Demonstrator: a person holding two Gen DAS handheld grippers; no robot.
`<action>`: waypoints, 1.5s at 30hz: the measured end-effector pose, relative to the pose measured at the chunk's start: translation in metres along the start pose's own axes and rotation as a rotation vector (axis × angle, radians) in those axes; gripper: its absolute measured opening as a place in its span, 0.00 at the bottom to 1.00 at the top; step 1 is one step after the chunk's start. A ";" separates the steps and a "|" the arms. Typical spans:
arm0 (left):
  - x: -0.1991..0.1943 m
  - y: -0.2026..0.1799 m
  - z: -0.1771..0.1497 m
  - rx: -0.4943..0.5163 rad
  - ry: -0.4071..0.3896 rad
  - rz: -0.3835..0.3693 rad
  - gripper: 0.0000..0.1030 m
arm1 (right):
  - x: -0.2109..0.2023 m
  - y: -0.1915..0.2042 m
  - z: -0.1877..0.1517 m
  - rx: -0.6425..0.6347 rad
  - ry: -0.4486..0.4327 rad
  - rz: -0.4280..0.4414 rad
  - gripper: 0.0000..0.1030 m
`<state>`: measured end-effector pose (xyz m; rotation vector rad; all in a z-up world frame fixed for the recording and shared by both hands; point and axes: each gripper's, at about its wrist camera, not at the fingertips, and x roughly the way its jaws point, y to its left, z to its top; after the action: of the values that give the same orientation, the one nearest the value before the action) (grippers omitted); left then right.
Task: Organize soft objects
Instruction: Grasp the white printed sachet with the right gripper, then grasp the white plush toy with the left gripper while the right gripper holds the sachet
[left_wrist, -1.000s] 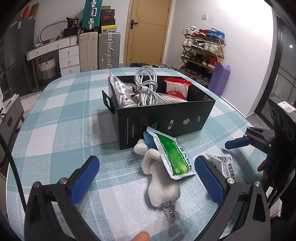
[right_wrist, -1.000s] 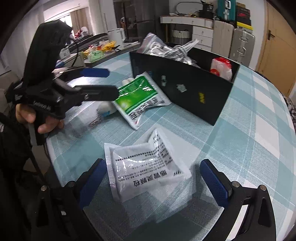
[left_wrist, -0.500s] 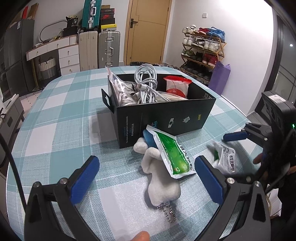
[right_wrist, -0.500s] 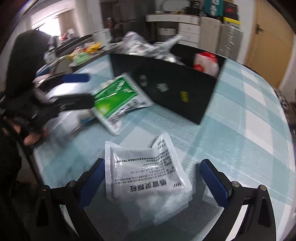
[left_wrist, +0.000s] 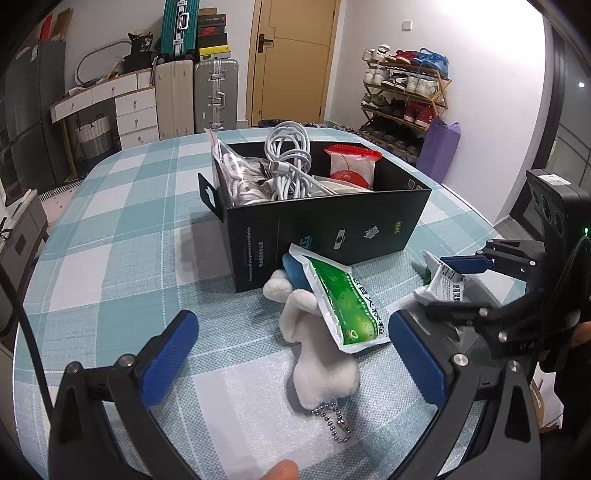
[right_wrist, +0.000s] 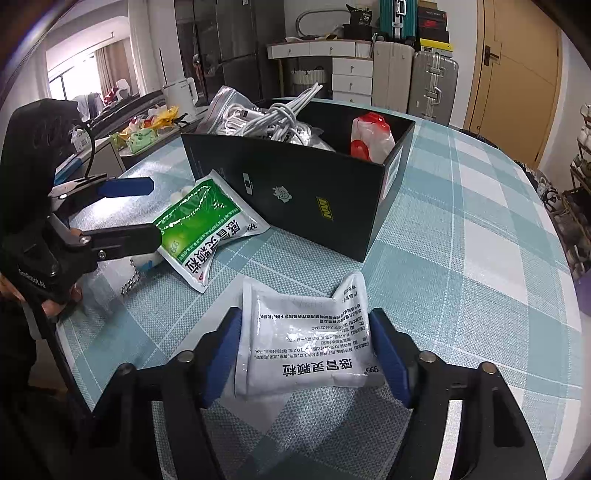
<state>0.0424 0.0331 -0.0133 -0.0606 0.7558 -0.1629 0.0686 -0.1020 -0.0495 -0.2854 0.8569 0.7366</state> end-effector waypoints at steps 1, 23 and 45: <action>0.000 0.000 0.000 -0.002 0.001 0.002 1.00 | 0.000 -0.002 0.000 0.012 -0.006 0.007 0.56; 0.006 -0.003 -0.003 0.042 0.122 0.047 1.00 | -0.011 -0.003 0.001 0.035 -0.062 0.021 0.54; 0.011 0.002 -0.006 0.021 0.119 0.074 0.26 | -0.015 -0.004 0.001 0.031 -0.072 0.021 0.54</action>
<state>0.0464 0.0337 -0.0254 -0.0027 0.8732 -0.1043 0.0652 -0.1116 -0.0379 -0.2211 0.8040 0.7484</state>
